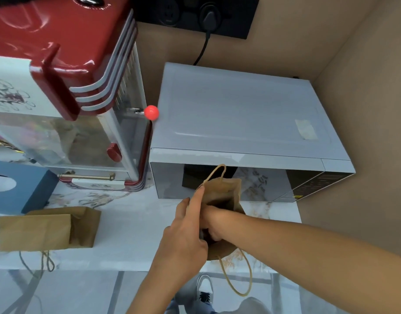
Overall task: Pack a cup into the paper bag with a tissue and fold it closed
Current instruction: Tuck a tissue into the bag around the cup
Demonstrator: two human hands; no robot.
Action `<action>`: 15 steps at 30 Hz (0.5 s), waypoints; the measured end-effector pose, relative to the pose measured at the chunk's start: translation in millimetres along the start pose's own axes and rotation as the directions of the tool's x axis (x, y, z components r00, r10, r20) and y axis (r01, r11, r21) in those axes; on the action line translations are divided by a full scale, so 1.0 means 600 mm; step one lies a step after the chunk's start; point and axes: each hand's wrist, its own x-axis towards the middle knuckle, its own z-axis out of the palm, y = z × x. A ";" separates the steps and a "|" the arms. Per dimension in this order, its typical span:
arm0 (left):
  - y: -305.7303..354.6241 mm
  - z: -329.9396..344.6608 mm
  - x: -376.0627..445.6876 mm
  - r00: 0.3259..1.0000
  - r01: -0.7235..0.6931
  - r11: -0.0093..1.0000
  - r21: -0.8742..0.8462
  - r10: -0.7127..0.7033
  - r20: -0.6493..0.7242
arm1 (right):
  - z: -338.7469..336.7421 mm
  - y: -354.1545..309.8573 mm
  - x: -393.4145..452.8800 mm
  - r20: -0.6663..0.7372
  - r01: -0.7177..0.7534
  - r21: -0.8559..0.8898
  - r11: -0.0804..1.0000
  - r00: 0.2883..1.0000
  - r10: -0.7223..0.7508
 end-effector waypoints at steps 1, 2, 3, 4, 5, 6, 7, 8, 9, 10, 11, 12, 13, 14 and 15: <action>-0.001 -0.001 0.000 1.000 0.002 1.000 -0.001 -0.002 -0.001 | 0.007 -0.019 0.000 0.069 -0.022 -0.095 0.995 0.997 0.029; -0.003 -0.002 0.001 1.000 0.006 1.000 0.000 -0.006 0.001 | 0.013 -0.042 0.009 0.116 -0.023 -0.033 0.999 0.993 0.027; -0.003 -0.002 0.001 1.000 0.007 1.000 -0.001 -0.007 0.003 | 0.015 -0.035 0.014 0.053 0.012 -0.070 0.997 0.999 -0.009; -0.004 -0.003 0.001 1.000 0.006 1.000 -0.004 -0.006 0.004 | 0.010 -0.012 0.017 0.006 0.013 0.093 0.996 1.000 -0.013; -0.005 -0.003 0.001 1.000 0.003 1.000 -0.007 -0.003 0.005 | 0.011 0.001 0.039 -0.129 0.061 0.305 0.950 0.991 -0.022; -0.006 -0.003 0.002 1.000 -0.001 1.000 -0.008 0.001 0.006 | 0.005 0.015 0.047 -0.241 0.088 0.490 0.867 0.970 0.038; -0.006 -0.004 0.002 1.000 -0.005 1.000 -0.007 0.005 0.007 | -0.003 0.039 0.055 -0.139 0.154 0.635 0.757 0.987 -0.084; -0.007 -0.004 0.002 1.000 -0.008 1.000 -0.005 0.009 0.009 | -0.009 0.065 0.060 -0.111 0.216 0.733 0.645 0.973 -0.200; -0.008 -0.003 0.003 1.000 -0.013 1.000 -0.002 0.013 0.009 | -0.013 0.085 0.069 -0.174 0.302 0.695 0.652 0.951 -0.255; -0.007 -0.002 0.002 1.000 -0.017 1.000 -0.001 0.017 0.010 | -0.014 0.096 0.075 -0.157 0.289 0.732 0.617 0.953 -0.260; -0.007 -0.001 0.003 1.000 -0.019 1.000 -0.002 0.019 0.012 | -0.008 0.099 0.084 -0.129 0.274 0.752 0.600 0.953 -0.273; -0.006 -0.001 0.002 1.000 -0.020 1.000 -0.001 0.020 0.015 | -0.005 0.092 0.091 -0.052 0.192 0.819 0.540 0.963 -0.263; -0.005 0.000 0.002 1.000 -0.023 1.000 0.003 0.023 0.017 | -0.003 0.095 0.104 -0.032 0.190 0.821 0.539 0.957 -0.289; -0.005 0.001 0.002 0.999 -0.027 1.000 0.007 0.027 0.019 | 0.002 0.094 0.109 -0.037 0.219 0.819 0.531 0.942 -0.333; -0.005 0.002 0.001 0.999 -0.030 1.000 0.008 0.030 0.019 | 0.005 0.094 0.115 -0.040 0.223 0.834 0.504 0.936 -0.349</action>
